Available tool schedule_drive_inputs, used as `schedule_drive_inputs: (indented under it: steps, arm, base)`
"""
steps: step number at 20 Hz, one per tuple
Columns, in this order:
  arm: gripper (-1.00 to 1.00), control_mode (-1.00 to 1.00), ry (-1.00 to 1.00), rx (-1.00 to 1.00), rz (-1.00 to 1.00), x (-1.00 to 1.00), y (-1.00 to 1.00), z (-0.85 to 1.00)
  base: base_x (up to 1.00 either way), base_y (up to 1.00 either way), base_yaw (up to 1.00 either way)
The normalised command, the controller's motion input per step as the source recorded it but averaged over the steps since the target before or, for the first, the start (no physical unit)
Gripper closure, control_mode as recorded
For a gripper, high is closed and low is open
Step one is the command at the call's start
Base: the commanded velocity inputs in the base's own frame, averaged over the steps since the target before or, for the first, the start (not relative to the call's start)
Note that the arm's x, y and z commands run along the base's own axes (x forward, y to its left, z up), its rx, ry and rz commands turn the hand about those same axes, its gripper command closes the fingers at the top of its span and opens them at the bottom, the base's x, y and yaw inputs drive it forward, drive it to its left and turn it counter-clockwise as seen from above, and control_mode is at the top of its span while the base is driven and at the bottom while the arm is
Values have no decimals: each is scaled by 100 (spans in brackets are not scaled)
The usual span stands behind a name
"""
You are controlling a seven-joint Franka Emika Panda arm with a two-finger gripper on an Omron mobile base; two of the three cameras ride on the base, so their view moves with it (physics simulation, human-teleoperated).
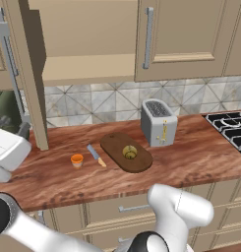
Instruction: Pick the bread, place it on the cutting board, pick the jam, place it on the counter, and close the cabinet.
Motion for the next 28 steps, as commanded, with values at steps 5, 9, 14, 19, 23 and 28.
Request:
schedule_drive_inputs:
  steps: [5,9,14,19,23,28]
  arm:
    - [-100,-100,-3,0,0,0,-12,5]
    - [-100,-100,-3,0,0,0,-11,6]
    - [-100,-100,-2,0,0,0,-16,10]
    - [-100,-100,-1,0,0,0,-30,10]
    - [-100,-100,0,0,0,0,-43,13]
    - [-100,-100,0,1,0,0,-46,13]
  base:
    - [0,0,0]
    - [0,0,0]
    - [0,0,0]
    - [0,0,0]
    - [0,0,0]
    - [0,0,0]
